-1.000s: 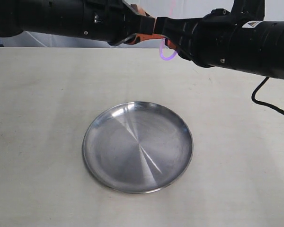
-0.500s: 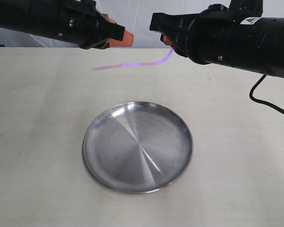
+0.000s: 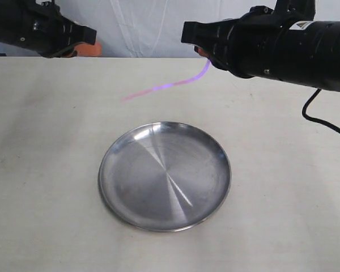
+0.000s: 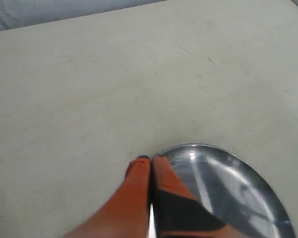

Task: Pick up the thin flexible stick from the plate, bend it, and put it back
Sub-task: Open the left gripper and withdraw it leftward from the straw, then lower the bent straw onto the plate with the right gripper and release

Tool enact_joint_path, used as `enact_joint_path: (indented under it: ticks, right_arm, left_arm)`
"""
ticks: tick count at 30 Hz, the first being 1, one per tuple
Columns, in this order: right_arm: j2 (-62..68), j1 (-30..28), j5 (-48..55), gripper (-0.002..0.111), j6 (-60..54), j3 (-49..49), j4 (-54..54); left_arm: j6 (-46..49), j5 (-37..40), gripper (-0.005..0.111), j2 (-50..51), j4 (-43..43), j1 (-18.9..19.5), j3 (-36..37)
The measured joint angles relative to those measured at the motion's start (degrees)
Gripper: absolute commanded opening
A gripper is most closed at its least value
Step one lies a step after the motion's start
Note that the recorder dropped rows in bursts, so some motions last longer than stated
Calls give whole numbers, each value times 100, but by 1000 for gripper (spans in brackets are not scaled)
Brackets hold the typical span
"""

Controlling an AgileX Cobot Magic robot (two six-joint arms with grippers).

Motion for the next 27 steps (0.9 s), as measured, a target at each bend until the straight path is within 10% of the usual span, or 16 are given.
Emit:
enact_joint_path:
  ticks: [20,27]
  right_arm:
    - [1623,-211,408,-1,-70,0,-408]
    - [1699,-211,417,44,-80,-9,-703]
  left_arm:
    - [1425,-380,0,-2758,-1626,244,2463]
    - [1445,-311,0,-3923,-1638,244,3111]
